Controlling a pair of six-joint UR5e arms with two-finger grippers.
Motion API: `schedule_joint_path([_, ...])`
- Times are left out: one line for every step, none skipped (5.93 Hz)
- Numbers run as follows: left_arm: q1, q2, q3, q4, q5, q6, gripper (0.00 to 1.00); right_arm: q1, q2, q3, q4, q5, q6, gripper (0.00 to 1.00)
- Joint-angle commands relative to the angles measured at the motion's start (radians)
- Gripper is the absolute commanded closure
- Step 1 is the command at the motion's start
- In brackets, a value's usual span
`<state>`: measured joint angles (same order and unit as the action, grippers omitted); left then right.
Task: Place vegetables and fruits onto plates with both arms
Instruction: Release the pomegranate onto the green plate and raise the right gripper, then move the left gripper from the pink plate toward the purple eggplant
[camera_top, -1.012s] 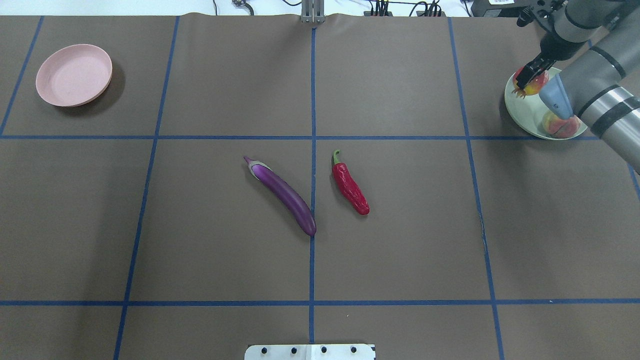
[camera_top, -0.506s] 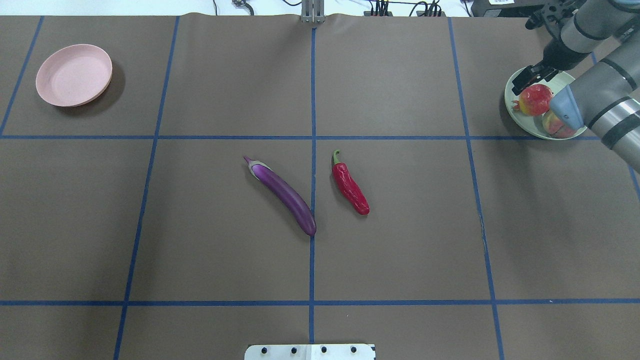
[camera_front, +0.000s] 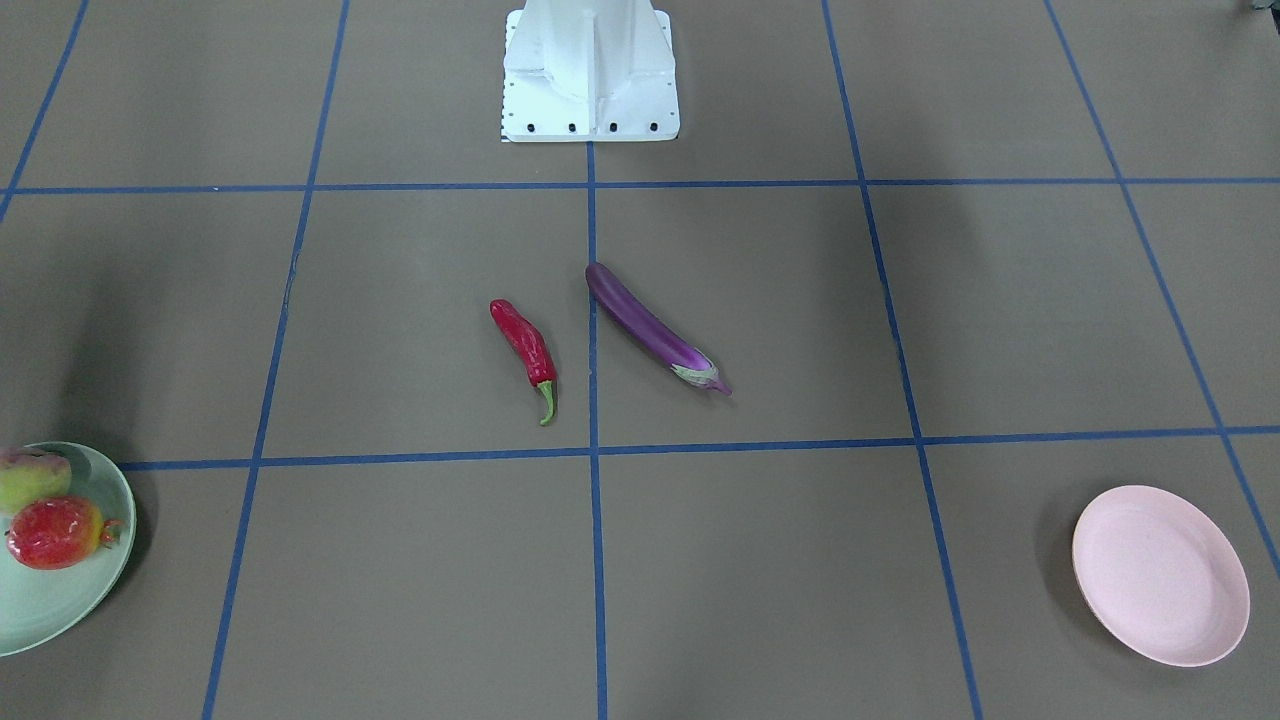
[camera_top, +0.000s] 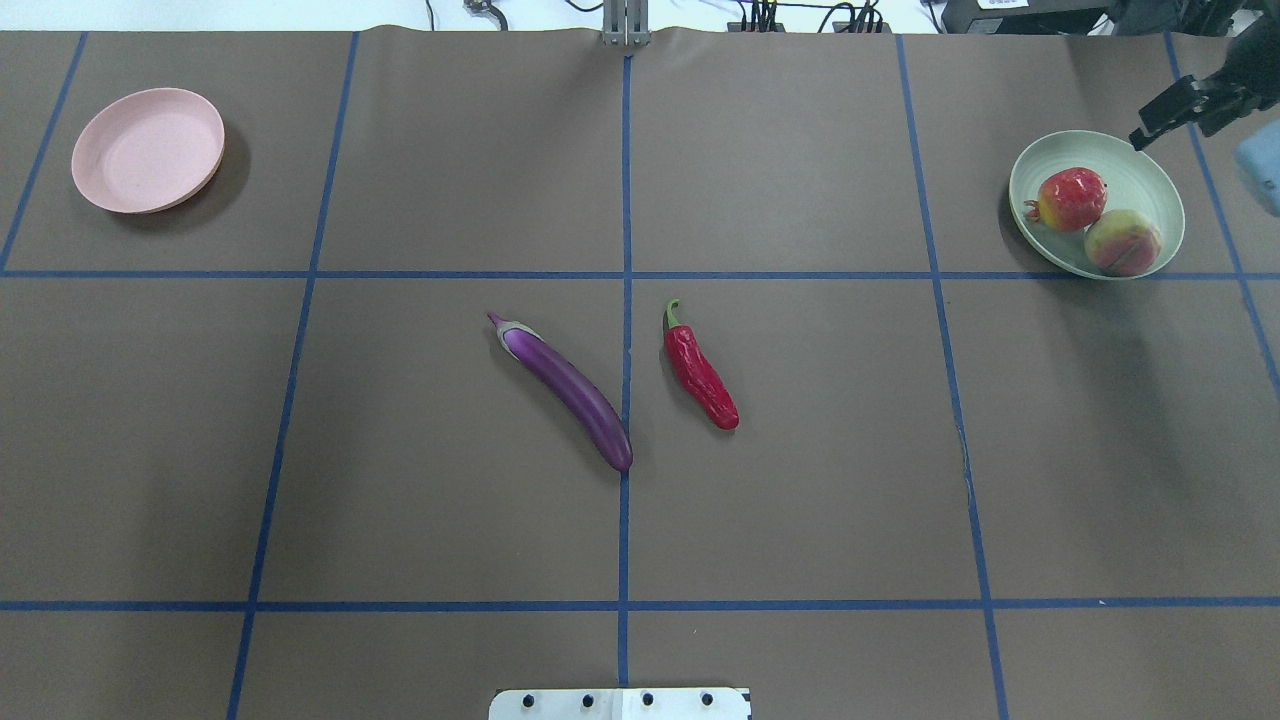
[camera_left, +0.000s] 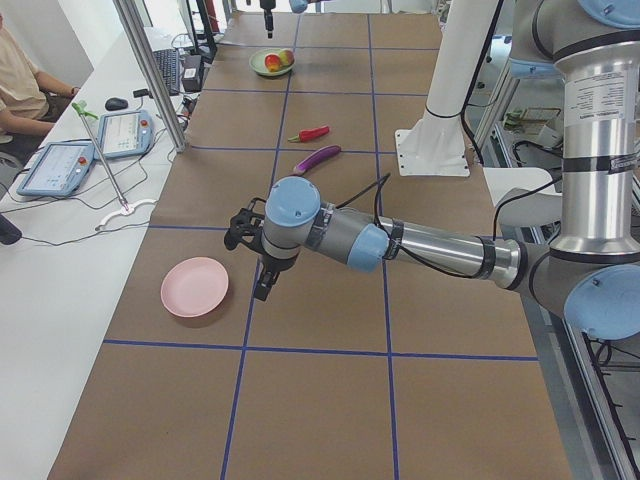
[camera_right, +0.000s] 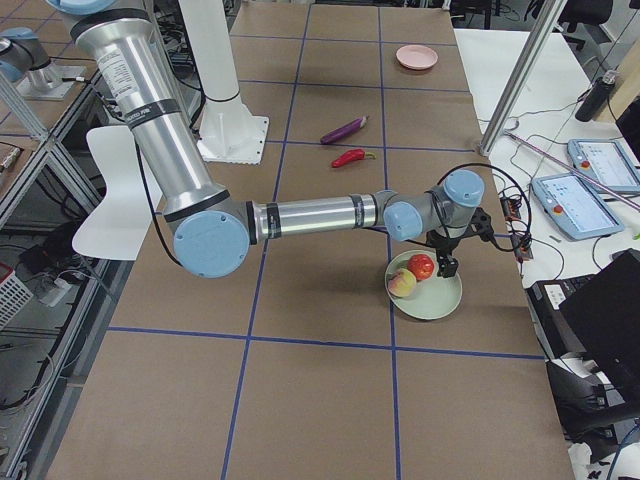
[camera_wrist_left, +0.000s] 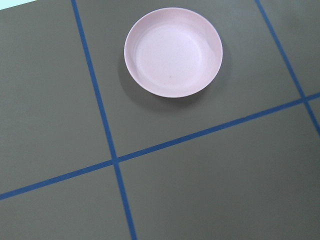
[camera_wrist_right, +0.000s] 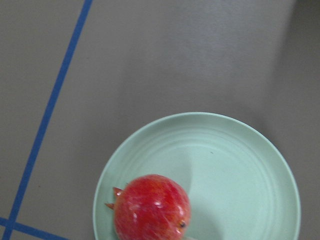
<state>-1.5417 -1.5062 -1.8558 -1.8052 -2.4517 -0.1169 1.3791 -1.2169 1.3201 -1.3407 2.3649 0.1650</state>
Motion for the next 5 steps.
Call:
schedule_joint_path([0.140, -0.090, -0.010, -0.023, 0.017, -0.208, 0.00, 0.096, -0.219, 0.220, -0.110, 0.022, -0.048, 0.00])
schedule_joint_path([0.252, -0.112, -0.058, -0.019, 0.092, -0.278, 0.00, 0.125, -0.339, 0.360, -0.154, 0.014, -0.051, 0.00])
schedule_joint_path([0.388, -0.182, -0.059, -0.008, 0.097, -0.440, 0.00, 0.132, -0.425, 0.437, -0.169, 0.011, -0.052, 0.00])
schedule_joint_path([0.490, -0.283, -0.046, 0.000, 0.099, -0.712, 0.00, 0.135, -0.447, 0.447, -0.167, -0.010, -0.052, 0.00])
schedule_joint_path([0.622, -0.360, -0.028, 0.000, 0.170, -0.971, 0.00, 0.133, -0.446, 0.447, -0.166, -0.027, -0.052, 0.00])
